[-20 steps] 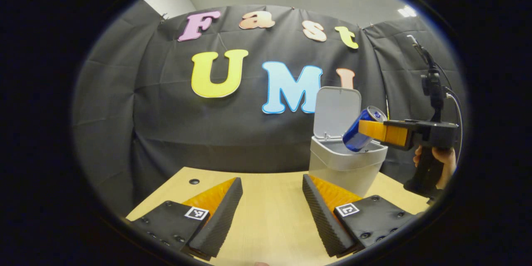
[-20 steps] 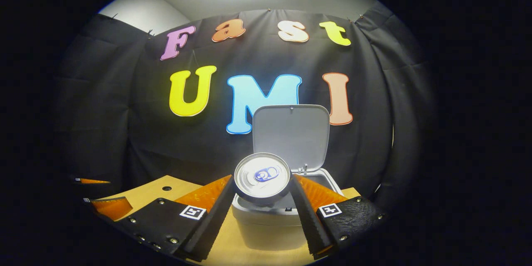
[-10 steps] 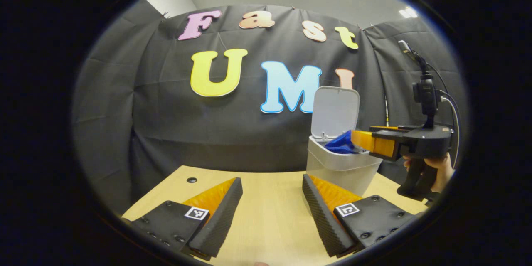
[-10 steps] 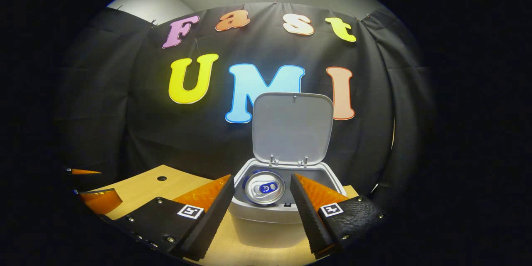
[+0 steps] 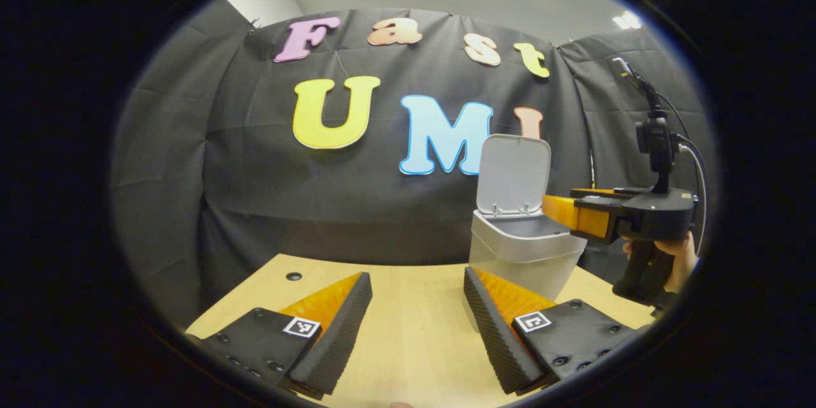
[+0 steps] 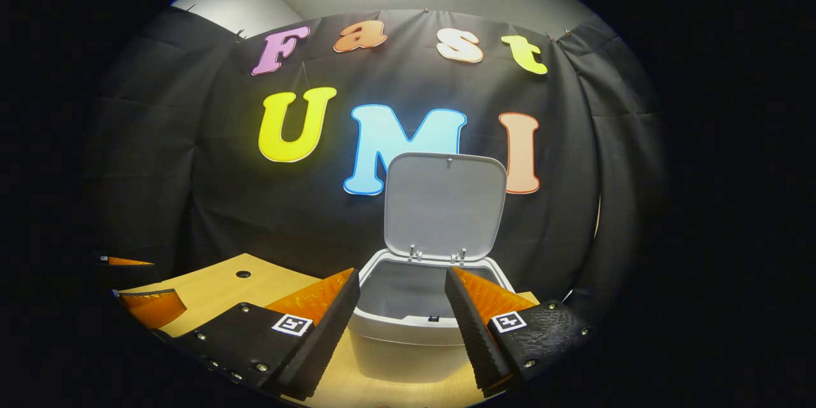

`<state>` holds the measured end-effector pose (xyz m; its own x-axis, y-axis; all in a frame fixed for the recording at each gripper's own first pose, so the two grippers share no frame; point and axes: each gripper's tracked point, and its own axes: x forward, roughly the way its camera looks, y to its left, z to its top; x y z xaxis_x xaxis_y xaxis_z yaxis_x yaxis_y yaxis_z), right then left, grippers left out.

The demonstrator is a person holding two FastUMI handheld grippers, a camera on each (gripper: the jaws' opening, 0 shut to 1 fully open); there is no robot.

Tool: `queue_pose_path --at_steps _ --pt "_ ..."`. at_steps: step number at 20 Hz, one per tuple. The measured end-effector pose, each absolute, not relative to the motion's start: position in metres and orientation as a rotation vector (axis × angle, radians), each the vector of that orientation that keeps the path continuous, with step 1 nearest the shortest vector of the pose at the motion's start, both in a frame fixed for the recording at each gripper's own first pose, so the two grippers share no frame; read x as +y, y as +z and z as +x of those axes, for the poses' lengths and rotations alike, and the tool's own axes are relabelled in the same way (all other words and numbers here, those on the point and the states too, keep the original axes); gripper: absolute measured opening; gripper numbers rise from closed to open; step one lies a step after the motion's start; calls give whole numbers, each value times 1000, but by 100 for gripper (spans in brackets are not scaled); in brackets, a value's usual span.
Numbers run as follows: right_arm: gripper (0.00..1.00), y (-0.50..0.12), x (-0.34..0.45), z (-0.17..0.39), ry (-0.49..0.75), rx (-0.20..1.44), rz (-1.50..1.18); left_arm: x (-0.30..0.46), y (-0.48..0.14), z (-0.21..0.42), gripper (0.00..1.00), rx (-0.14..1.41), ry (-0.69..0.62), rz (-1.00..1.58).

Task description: Press the lid of the desktop garbage bin to open it, pick up the crumpled paper on the desktop and throw it into the bin, then pick up the pop can on the desktop and drop it into the bin, and finally close the garbage bin lid.

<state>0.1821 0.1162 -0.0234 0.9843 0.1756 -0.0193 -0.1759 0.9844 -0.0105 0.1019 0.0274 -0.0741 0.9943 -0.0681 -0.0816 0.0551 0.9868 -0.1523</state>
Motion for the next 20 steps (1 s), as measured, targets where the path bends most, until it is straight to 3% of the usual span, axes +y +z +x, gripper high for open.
queue_pose_path --at_steps 2,3,5,6,11,12,13,15,16,19,20 --pt "87 -17 113 184 159 14 -8 32 -75 101 100 87 -66 -153" --pt "87 -12 113 184 158 13 4 35 -74 101 84 84 -67 -152" --pt "87 1 114 190 156 11 24 42 -72 102 100 81 -70 -139" --pt "87 7 110 195 146 9 30 46 -71 103 95 79 -72 -128" --pt "87 42 97 218 60 -23 35 55 -63 104 95 53 -114 -82" --pt "87 48 94 224 42 -29 26 55 -63 104 100 50 -127 -78" --pt "87 55 91 229 25 -32 18 54 -62 104 95 44 -142 -76" --pt "87 68 87 239 15 -38 19 52 -58 104 95 28 -158 -67" --pt "87 76 85 245 12 -40 24 54 -60 105 100 30 -156 -60" --pt "87 95 80 269 7 -58 49 51 -55 107 100 23 -154 -70" --pt "87 100 79 277 3 -67 62 51 -55 109 95 24 -144 -73"
